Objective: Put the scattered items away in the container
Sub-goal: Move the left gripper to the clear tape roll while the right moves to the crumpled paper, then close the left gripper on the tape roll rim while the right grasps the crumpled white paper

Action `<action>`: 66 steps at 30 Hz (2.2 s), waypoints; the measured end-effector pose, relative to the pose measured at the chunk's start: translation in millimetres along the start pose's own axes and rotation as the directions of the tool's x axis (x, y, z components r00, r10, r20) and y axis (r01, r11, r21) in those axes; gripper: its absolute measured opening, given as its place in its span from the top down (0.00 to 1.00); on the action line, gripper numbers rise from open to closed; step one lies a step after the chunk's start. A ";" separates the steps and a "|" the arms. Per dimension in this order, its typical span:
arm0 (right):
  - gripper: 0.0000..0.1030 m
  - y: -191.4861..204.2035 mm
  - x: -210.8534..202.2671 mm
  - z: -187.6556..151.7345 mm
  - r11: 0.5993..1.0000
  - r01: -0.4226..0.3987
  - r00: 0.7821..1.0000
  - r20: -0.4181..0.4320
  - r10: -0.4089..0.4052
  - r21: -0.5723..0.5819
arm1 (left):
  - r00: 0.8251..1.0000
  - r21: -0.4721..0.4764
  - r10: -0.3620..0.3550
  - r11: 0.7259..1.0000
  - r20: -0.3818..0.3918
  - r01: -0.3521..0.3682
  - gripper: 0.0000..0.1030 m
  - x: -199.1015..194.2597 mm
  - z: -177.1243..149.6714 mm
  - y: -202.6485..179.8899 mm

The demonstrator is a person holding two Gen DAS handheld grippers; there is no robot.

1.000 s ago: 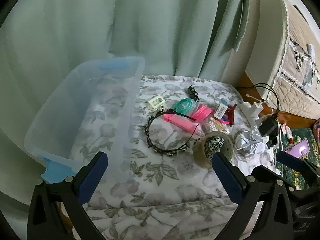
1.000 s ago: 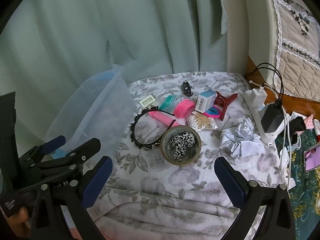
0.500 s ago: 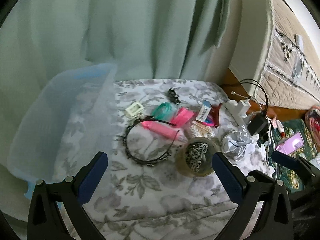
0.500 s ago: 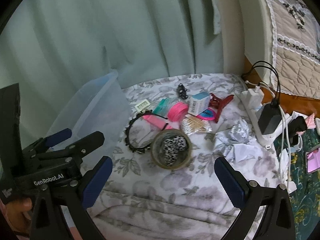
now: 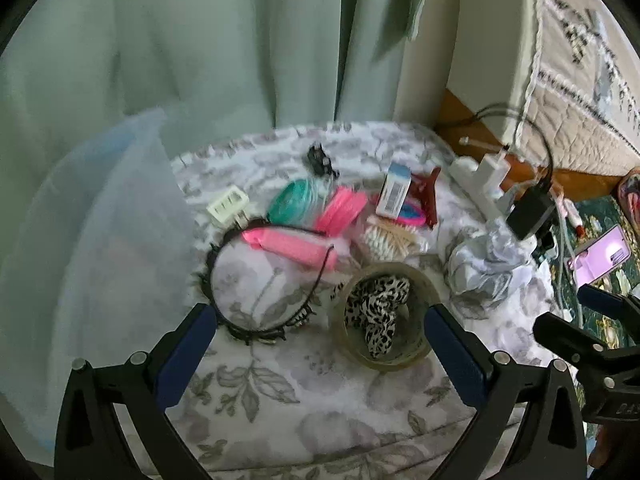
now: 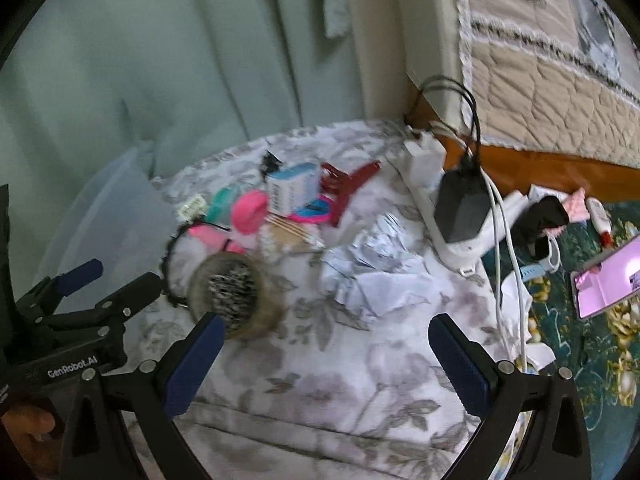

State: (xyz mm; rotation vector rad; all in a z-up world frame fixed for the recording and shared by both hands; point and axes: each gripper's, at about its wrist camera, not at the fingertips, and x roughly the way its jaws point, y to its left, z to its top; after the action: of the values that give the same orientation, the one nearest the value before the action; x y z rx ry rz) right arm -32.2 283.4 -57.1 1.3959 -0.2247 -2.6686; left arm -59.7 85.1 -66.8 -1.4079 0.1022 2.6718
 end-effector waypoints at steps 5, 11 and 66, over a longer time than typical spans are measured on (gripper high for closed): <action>0.00 -10.8 22.3 -0.4 1.000 0.023 0.999 -0.047 -0.023 0.003 | 0.996 -0.053 -0.006 0.999 -0.085 0.001 0.00 32.0 -4.5 5.7; 0.01 -25.9 45.1 6.0 0.997 0.066 0.993 -0.098 -0.062 0.035 | 0.993 -0.052 0.030 0.998 -0.117 -0.036 0.00 54.0 -2.4 5.0; 0.52 -42.3 36.1 16.9 0.977 0.017 0.999 -0.037 -0.009 0.214 | 0.987 -0.154 -0.124 0.982 -0.105 0.107 0.90 27.0 8.5 3.1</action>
State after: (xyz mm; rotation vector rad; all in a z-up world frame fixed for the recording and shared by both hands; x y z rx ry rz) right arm -68.3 319.9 -84.6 1.5068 -0.5152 -2.6931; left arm -82.2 85.0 -84.3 -1.5579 -0.1661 2.5501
